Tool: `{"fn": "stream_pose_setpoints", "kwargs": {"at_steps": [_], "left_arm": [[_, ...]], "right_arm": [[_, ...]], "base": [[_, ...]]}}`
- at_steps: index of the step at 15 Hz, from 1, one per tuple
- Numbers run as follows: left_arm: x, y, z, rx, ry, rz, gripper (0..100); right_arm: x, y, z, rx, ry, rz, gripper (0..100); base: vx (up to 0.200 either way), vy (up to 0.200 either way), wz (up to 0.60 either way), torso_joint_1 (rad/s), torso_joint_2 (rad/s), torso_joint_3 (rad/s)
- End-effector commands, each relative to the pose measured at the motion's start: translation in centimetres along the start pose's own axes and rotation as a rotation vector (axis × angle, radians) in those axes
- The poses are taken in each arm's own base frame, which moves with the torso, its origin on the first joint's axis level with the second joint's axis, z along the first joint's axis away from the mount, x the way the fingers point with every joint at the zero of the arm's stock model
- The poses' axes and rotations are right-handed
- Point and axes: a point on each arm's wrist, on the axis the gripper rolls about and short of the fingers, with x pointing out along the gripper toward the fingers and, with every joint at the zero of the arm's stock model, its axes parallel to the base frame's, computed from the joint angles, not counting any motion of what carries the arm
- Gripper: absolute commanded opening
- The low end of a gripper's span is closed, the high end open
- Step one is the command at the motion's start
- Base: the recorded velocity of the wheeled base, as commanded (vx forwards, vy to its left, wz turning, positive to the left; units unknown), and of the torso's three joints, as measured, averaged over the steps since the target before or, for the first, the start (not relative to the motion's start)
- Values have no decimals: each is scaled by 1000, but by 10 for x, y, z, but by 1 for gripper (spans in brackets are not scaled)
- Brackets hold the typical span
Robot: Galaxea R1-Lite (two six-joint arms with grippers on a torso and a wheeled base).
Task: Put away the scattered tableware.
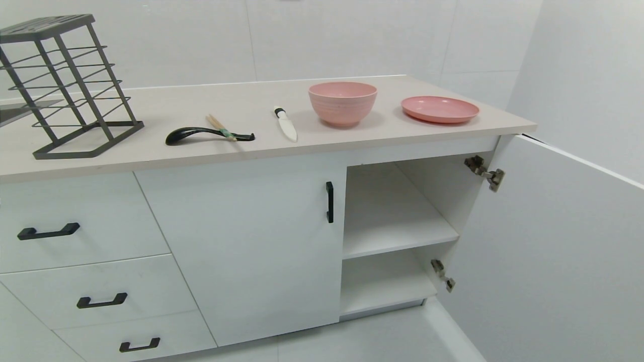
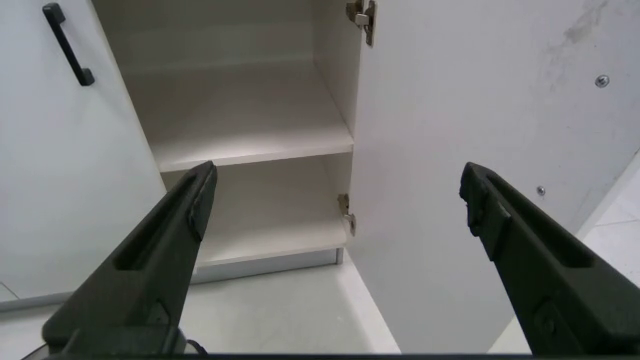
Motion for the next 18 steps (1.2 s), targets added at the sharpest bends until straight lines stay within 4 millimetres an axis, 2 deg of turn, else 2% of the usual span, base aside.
{"fn": "stream_pose_setpoints", "kwargs": {"at_steps": [1, 4, 10, 12, 16, 18], "left_arm": [[0, 0, 1, -2, 7, 1, 100], [0, -1, 1, 5, -11, -37, 100], [0, 0, 2, 5, -14, -21, 100], [0, 2, 1, -11, -8, 71, 100], [0, 3, 1, -9, 0, 107, 100], [0, 2, 1, 3, -7, 103, 100]], "right_arm": [[0, 0, 0, -1, 1, 0, 100], [0, 0, 0, -1, 1, -1, 100], [0, 0, 0, -1, 2, -1, 100], [0, 0, 0, -2, 1, -1, 100], [0, 0, 0, -2, 2, -1, 100], [0, 0, 0, -2, 1, -1, 100]], "base": [[0, 0, 0, 0, 0, 0], [0, 0, -600, 1, 4, 5], [0, 0, 0, 0, 0, 0], [0, 0, 0, 0, 0, 0], [0, -200, 0, -1, 2, -1], [0, 0, 0, 0, 0, 0]]}}
